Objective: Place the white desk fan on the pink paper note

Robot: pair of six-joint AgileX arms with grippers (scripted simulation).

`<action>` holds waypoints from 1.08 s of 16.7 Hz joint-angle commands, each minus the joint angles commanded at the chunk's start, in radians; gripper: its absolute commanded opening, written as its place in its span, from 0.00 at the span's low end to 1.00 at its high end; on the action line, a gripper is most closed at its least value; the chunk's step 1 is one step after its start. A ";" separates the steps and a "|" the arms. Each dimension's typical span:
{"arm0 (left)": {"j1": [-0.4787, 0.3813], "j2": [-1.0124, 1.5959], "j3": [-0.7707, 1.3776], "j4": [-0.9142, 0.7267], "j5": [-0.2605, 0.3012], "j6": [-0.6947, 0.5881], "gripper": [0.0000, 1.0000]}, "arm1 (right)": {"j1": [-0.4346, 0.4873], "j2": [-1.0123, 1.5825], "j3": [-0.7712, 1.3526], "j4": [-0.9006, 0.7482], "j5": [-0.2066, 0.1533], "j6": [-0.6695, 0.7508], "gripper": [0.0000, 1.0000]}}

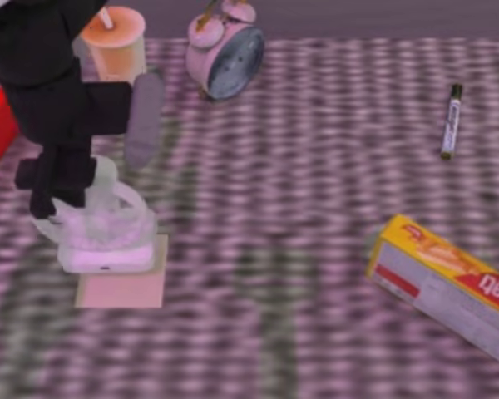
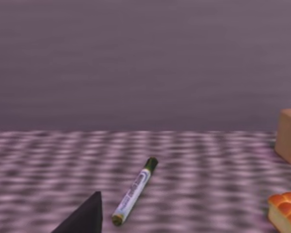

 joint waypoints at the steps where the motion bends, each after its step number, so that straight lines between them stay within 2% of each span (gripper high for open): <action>1: 0.005 -0.004 -0.004 0.000 0.000 0.012 0.00 | 0.000 0.000 0.000 0.000 0.000 0.000 1.00; 6: 0.001 -0.001 -0.005 0.005 0.000 0.015 0.00 | 0.000 0.000 0.000 0.000 0.000 0.000 1.00; 11: 0.010 0.002 -0.118 0.122 0.000 0.017 0.00 | 0.000 0.000 0.000 0.000 0.000 0.000 1.00; 16: 0.010 0.004 -0.132 0.137 0.000 0.019 0.00 | 0.000 0.000 0.000 0.000 0.000 0.000 1.00; 18: 0.010 0.004 -0.132 0.137 0.000 0.019 0.15 | 0.000 0.000 0.000 0.000 0.000 0.000 1.00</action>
